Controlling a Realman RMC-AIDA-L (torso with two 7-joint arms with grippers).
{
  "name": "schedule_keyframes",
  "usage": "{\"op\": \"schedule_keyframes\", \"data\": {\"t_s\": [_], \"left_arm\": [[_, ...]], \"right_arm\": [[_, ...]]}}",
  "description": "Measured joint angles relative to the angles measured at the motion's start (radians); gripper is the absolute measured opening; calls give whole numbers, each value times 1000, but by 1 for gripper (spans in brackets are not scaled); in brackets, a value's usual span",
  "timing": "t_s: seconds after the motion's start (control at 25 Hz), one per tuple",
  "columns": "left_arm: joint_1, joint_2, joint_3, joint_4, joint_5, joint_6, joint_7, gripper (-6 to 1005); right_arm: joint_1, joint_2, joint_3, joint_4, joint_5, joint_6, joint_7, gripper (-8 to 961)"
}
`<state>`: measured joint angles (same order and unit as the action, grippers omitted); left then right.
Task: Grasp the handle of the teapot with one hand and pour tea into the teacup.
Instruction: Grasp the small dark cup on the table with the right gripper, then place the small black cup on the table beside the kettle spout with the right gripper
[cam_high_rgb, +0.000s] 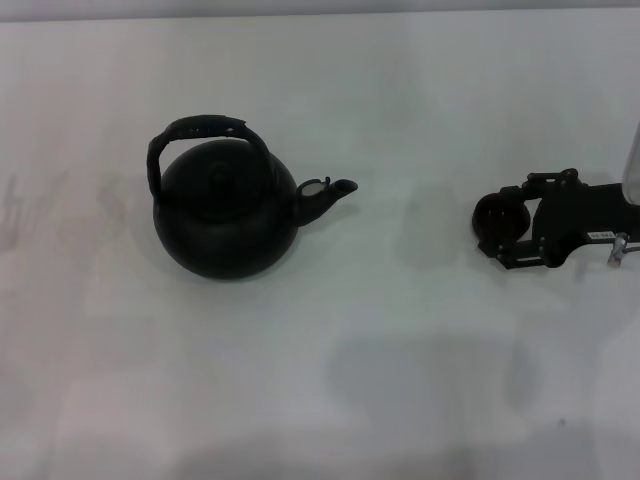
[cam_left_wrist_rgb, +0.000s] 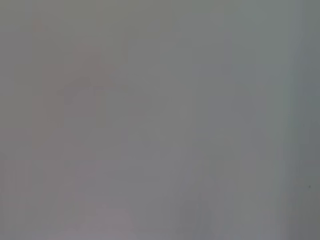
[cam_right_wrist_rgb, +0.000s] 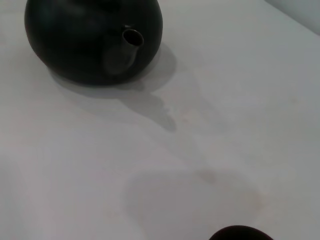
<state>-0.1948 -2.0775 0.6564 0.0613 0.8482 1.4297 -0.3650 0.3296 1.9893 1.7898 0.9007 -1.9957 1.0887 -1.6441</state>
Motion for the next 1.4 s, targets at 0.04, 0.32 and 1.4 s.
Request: {"op": "schedule_keyframes", "data": {"t_s": [0.04,0.32,1.4], "left_arm": [[0,0,0,0,0,0,0,573],[0,-1,2,-5,0,0,0,573],[0,-1,40,-11,0,35,0,573]], "right_arm": [[3,0,0,-3,0,0,-1,791],[5,0,0,1,3,8,-4,767],[51,21,-201,82,121,-11,48,737]]}}
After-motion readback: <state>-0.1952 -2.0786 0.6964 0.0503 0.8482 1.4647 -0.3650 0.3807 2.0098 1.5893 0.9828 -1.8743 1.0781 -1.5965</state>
